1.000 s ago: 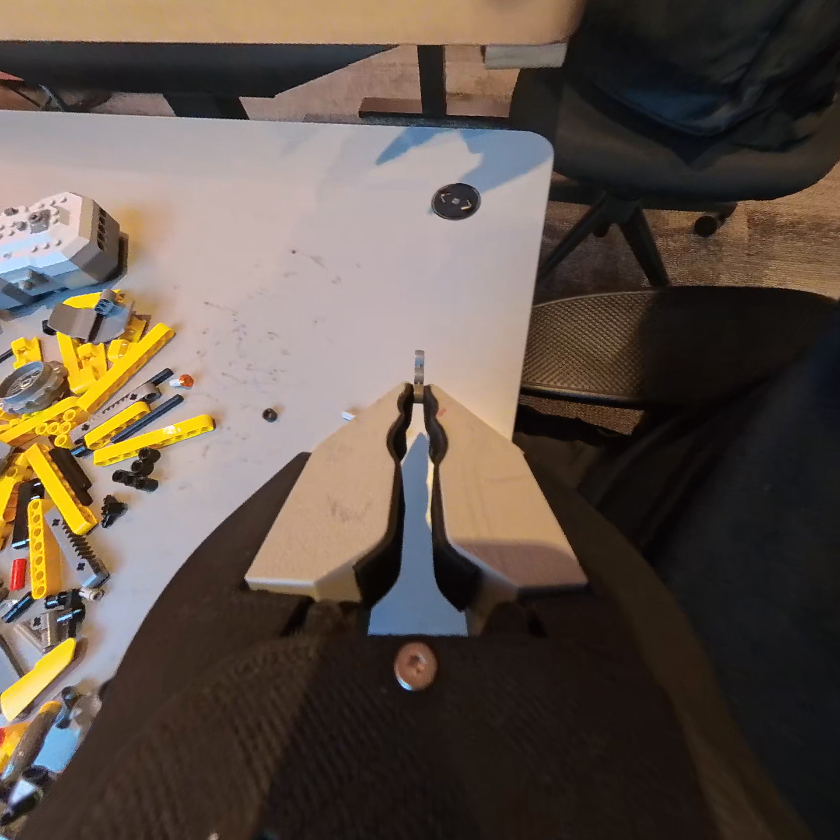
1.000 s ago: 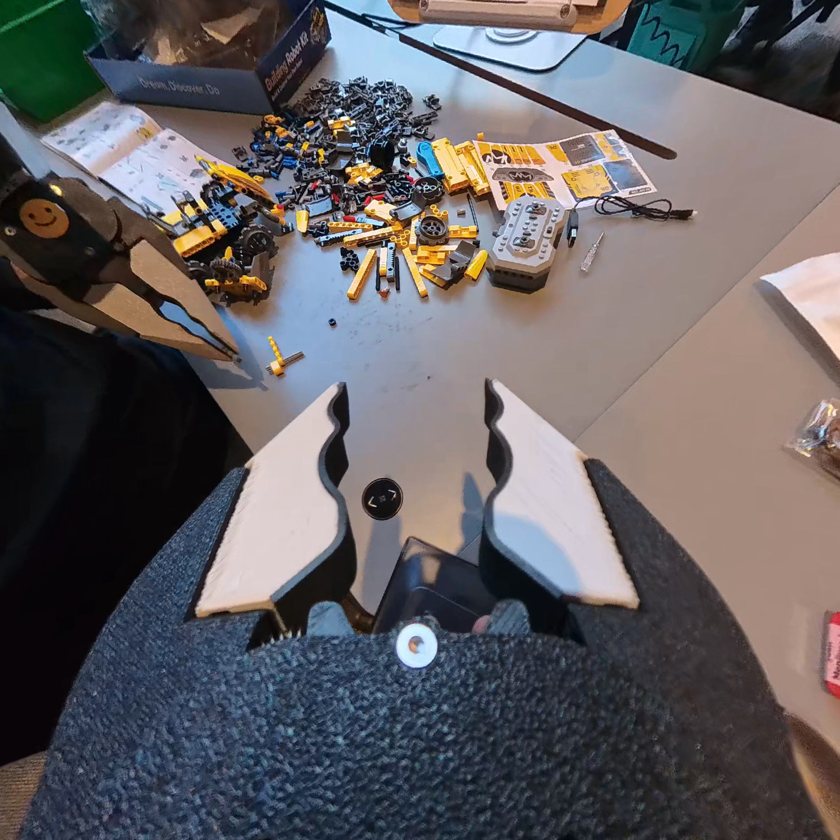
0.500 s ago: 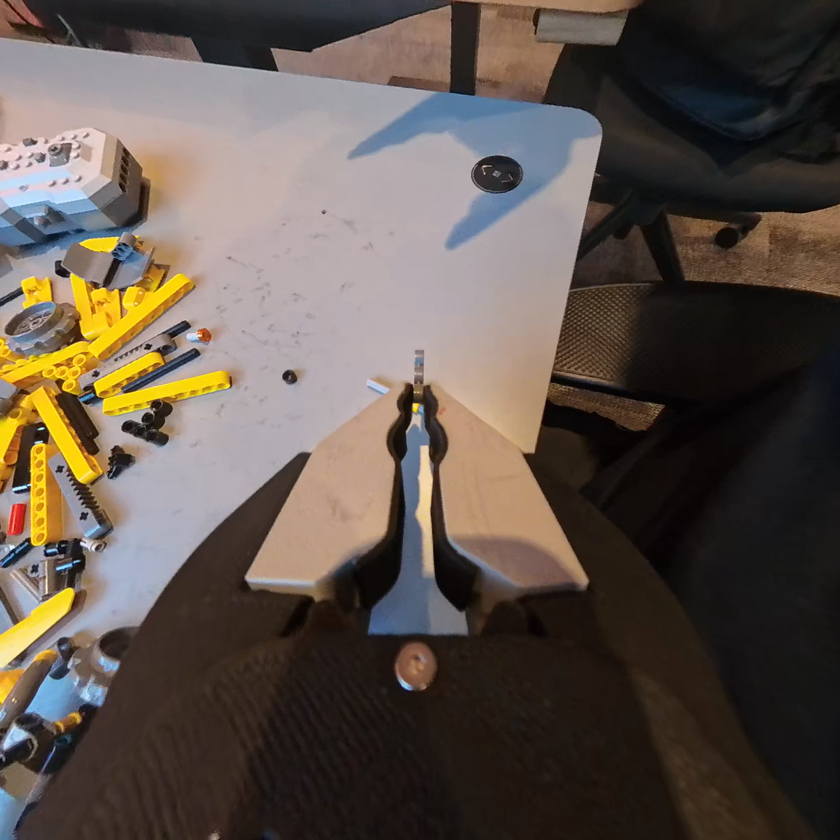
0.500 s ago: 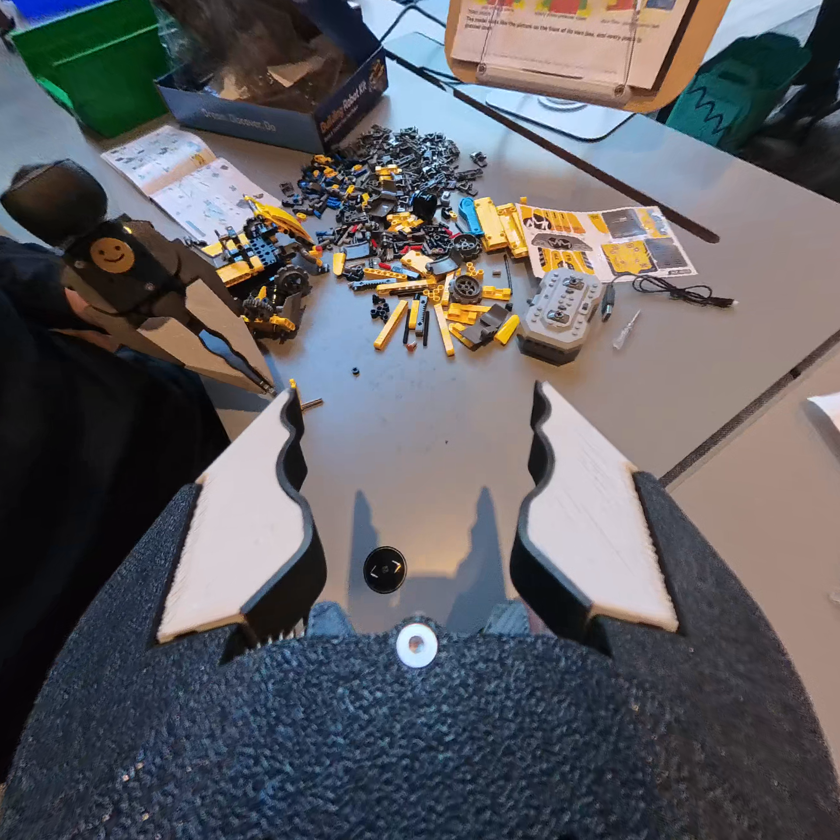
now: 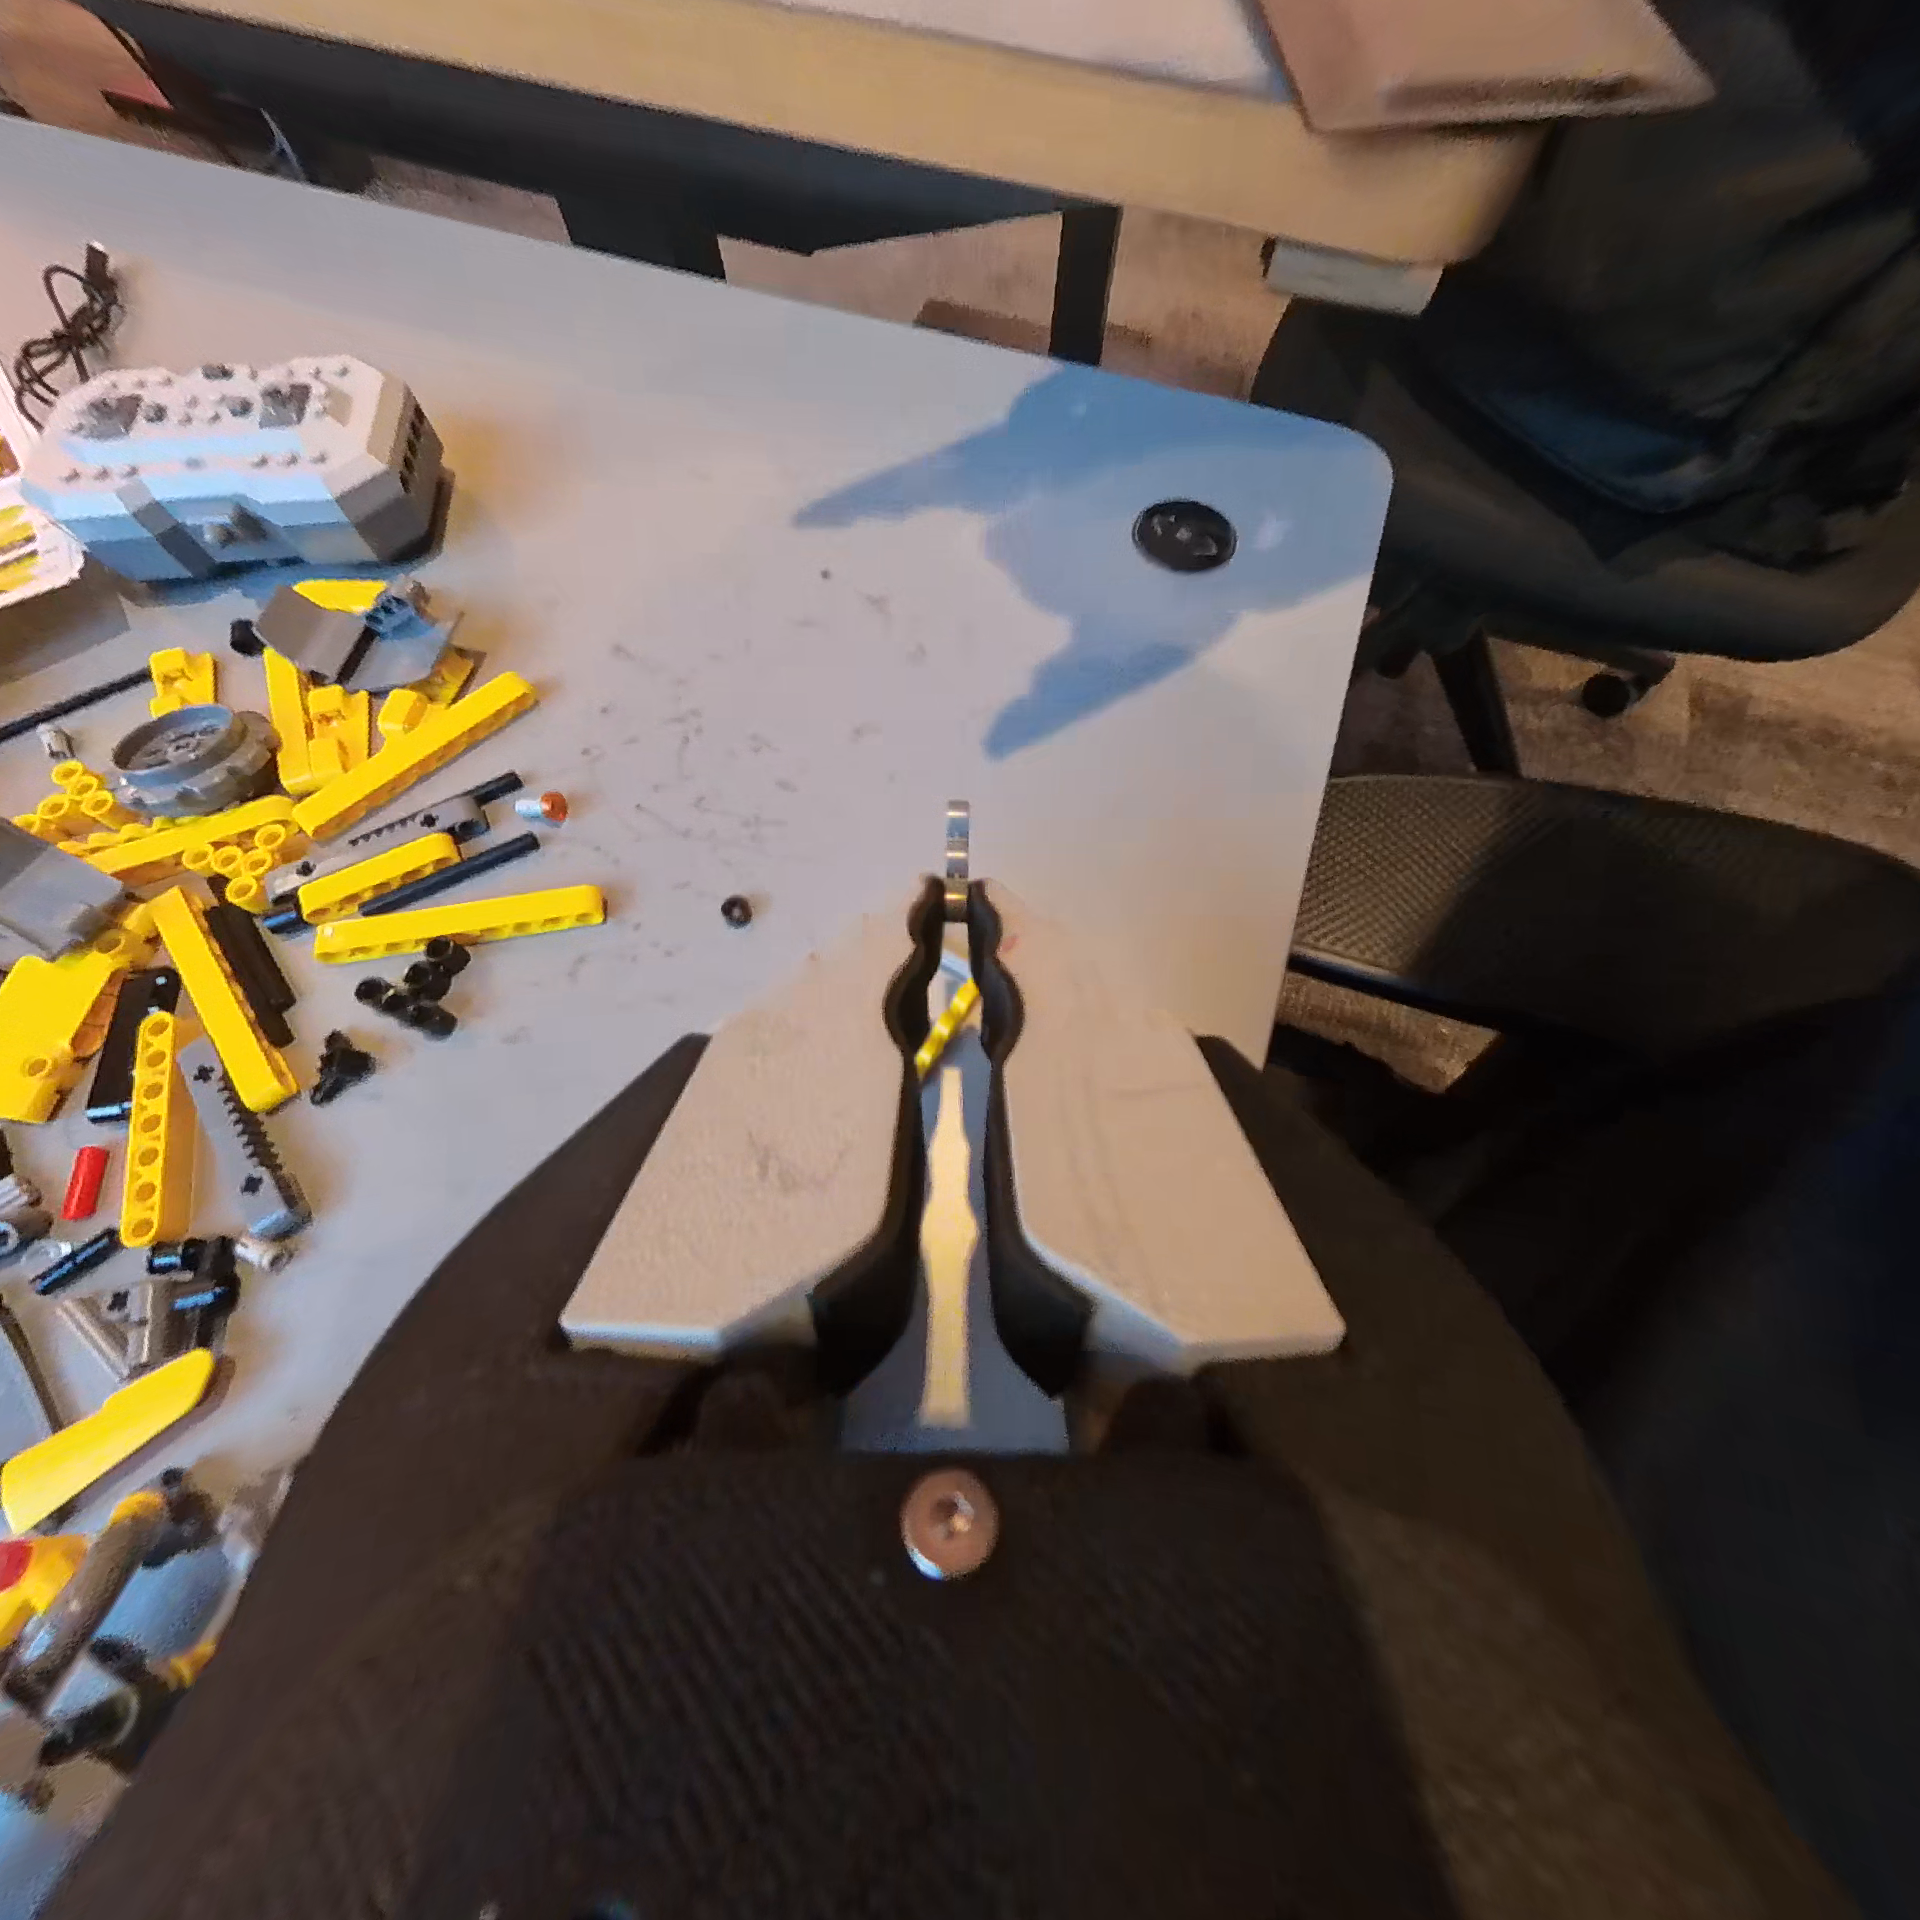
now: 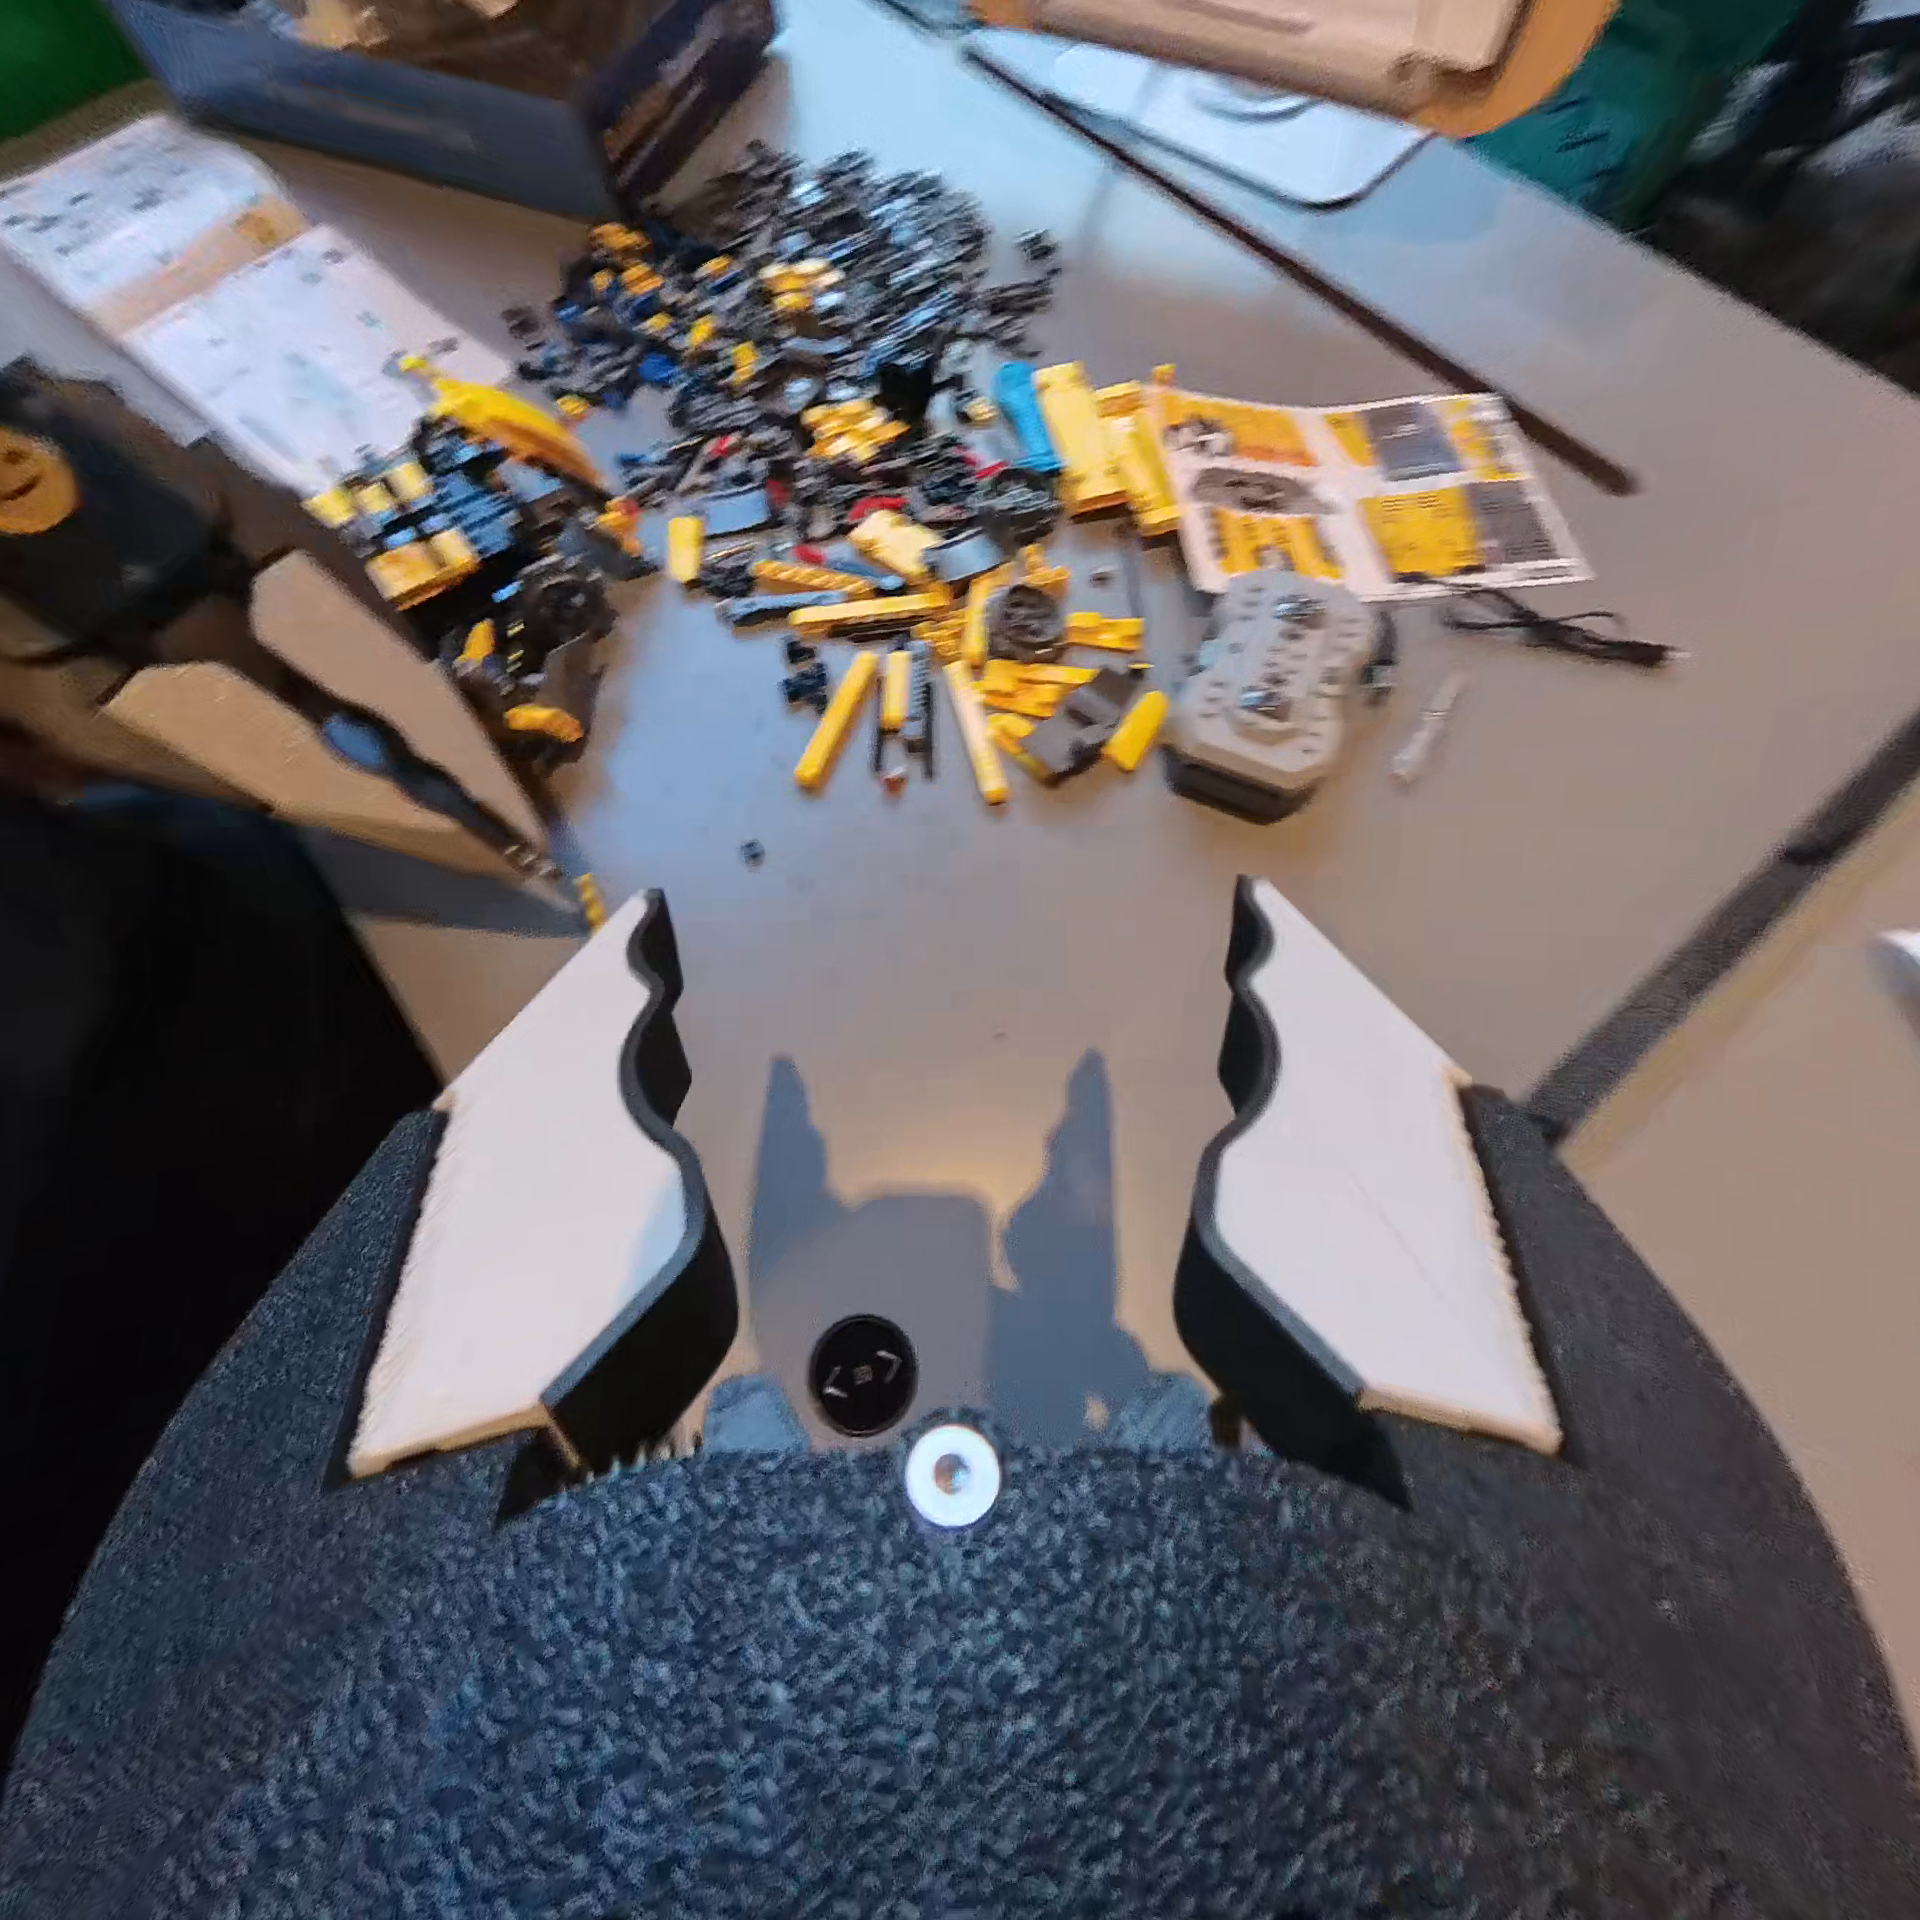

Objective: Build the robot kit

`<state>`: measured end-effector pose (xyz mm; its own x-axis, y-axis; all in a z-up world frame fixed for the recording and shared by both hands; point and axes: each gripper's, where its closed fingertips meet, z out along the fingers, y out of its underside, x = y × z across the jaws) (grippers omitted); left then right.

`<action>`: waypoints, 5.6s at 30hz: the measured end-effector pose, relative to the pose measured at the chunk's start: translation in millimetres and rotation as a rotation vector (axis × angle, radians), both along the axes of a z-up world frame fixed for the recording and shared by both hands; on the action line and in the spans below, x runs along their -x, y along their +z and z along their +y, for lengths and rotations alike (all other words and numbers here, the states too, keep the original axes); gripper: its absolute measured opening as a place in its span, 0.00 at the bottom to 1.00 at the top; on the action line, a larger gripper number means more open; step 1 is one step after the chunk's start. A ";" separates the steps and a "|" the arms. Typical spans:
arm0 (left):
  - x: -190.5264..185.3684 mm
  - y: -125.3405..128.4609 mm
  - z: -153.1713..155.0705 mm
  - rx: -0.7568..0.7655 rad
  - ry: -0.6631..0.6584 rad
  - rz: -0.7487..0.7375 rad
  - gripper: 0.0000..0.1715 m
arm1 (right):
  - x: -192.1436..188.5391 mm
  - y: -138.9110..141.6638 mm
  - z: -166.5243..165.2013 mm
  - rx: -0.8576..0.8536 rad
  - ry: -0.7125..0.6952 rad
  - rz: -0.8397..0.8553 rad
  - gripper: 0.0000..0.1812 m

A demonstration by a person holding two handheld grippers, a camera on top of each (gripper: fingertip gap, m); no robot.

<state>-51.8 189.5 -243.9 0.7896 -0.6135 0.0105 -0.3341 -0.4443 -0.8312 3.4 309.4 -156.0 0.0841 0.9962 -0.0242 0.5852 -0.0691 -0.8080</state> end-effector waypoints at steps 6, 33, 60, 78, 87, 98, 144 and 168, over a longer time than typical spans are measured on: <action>-6.6 5.8 4.2 -0.038 -0.016 -0.012 0.00 | 22.8 -44.3 -76.6 0.061 0.334 -0.157 0.34; 21.6 -10.4 -22.0 0.047 -0.021 0.003 0.01 | 49.0 -133.2 -125.4 0.136 0.007 -0.192 0.25; -0.1 -47.8 -44.3 0.198 0.013 -0.031 0.01 | 22.0 -140.4 -183.0 -0.049 0.377 -0.193 0.09; -14.4 -57.3 -45.4 0.275 -0.124 0.019 0.01 | 20.3 -143.5 -183.0 0.030 0.420 -0.160 0.10; -14.3 -56.3 -48.1 0.219 -0.168 0.113 0.01 | 18.8 -142.7 -186.3 0.072 0.431 -0.171 0.09; -10.9 -50.8 -47.4 0.279 -0.125 0.057 0.01 | 17.0 -141.1 -186.3 0.031 0.434 -0.247 0.09; -3.7 -57.6 -50.8 0.166 -0.181 0.191 0.01 | 28.5 -141.9 -190.1 0.132 0.443 -0.247 0.09; 1.5 -58.0 -54.6 0.115 -0.239 0.298 0.01 | 33.1 -142.3 -194.3 0.135 0.427 -0.262 0.09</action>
